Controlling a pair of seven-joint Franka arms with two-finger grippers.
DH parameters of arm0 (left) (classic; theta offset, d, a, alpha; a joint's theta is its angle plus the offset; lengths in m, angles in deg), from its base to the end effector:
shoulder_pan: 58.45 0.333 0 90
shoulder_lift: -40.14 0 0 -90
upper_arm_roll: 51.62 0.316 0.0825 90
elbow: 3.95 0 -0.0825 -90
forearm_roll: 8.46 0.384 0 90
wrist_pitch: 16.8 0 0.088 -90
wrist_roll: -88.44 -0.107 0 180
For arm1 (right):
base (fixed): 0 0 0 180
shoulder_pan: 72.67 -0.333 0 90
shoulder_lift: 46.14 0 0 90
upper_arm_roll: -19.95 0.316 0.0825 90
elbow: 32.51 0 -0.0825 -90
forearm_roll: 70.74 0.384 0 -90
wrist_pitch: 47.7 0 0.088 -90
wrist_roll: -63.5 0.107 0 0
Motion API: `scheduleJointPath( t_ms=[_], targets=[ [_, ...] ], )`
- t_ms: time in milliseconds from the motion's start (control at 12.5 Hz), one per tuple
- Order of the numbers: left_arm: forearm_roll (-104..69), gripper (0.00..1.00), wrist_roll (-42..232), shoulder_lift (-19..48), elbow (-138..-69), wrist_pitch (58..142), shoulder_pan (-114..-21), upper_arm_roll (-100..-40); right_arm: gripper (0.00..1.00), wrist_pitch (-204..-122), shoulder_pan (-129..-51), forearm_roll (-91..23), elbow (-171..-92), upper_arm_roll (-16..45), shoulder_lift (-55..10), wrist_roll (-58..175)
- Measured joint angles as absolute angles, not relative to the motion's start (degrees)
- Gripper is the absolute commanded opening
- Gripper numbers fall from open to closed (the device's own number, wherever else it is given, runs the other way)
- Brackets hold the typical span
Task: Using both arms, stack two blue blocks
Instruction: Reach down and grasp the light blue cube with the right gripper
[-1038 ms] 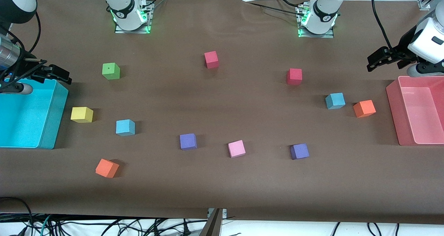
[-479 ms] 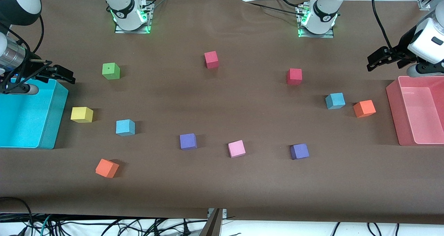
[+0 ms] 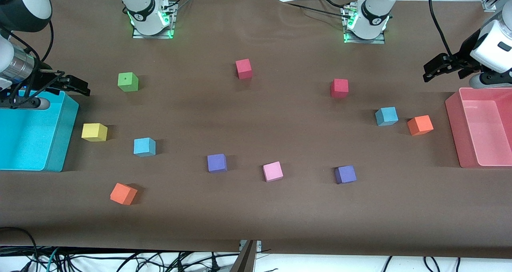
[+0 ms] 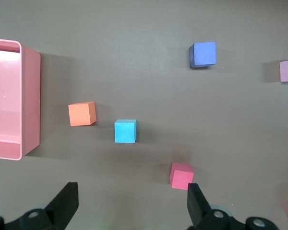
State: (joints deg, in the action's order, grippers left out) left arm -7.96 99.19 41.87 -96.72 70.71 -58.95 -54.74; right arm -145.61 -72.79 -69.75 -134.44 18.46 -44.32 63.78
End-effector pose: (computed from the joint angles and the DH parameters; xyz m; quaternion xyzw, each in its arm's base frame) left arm 0.5386 -0.0336 0.6146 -0.9976 -0.0622 0.0299 0.0090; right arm 0.5616 -0.0116 0.5197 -0.9985 0.0160 0.0509 0.0086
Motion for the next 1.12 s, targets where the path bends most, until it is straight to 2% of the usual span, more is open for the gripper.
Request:
scheduleJointPath(
  t_ms=[239, 479, 958, 1117],
  targets=[
    [-8.0, 1.0, 99.2, 42.0, -96.7, 70.3, -58.9, -54.7, 1.0, -146.5, -72.8, -69.8, -134.9, 18.6, -44.0, 63.8],
    [-8.0, 1.0, 99.2, 42.0, -96.7, 70.2, -58.7, -54.7, 1.0, -156.2, -73.4, -69.8, -139.1, 20.3, -41.2, 63.8],
    [-8.0, 1.0, 99.2, 42.1, -96.6, 70.2, -58.6, -54.7, 1.0, -180.0, -76.6, -69.8, -141.3, 21.1, -25.6, 66.0],
    [-8.0, 1.0, 99.2, 42.1, -96.6, 70.2, -58.6, -54.7, 1.0, -185.5, -76.6, -69.8, -141.2, 21.3, -20.5, 66.0]
  ],
)
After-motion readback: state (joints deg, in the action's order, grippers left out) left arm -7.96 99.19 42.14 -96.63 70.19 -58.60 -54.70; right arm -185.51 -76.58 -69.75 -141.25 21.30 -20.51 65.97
